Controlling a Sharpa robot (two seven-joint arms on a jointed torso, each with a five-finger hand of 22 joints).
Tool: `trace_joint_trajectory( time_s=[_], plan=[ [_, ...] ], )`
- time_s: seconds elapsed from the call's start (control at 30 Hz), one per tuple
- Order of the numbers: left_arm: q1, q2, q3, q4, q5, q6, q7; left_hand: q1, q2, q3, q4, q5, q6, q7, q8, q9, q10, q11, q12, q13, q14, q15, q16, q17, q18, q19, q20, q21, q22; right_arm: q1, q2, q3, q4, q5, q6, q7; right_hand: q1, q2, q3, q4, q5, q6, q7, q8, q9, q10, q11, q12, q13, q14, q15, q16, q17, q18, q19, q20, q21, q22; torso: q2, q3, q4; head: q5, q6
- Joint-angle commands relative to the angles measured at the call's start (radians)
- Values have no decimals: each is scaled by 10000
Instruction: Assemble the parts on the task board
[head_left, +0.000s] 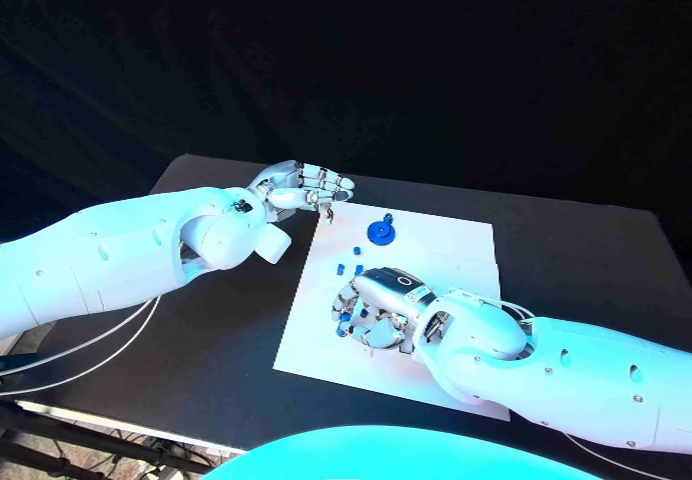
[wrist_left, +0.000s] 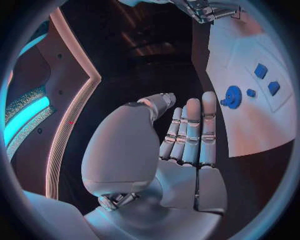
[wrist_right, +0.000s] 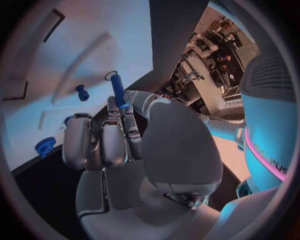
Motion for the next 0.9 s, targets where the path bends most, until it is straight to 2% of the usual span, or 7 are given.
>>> trace_joint_trajectory(
  time_s=[0.03, 0.9],
  plan=[
    [5, 23, 6, 4, -11, 129, 91, -45, 59, 9, 42, 48, -68, 303, 40, 11, -71, -20, 36, 13, -61, -17, 42, -14, 163, -30, 24, -68, -15, -44, 46, -1, -62, -145, 23, 160, -42, 95, 772, -827, 30, 59, -15, 59, 13, 1098, -1031, 15, 297, 53, -78, 16, -12, -176, 77, 1, 41, 1578, -2, -3, 9, 21, -29],
    [5, -15, 5, -3, -19, 140, 69, -45, 59, 9, 42, 48, -68, 303, 40, 11, -71, -20, 36, 13, -61, -17, 42, -14, 163, -30, 24, -68, -15, -116, 270, -36, -468, -541, 319, -140, -71, 102, 802, -862, 28, 45, -9, 57, 20, 1103, -1026, -17, 302, 49, -75, 6, -35, -165, 54, 0, -12, 1569, -4, -7, 0, 32, -33]
  ],
)
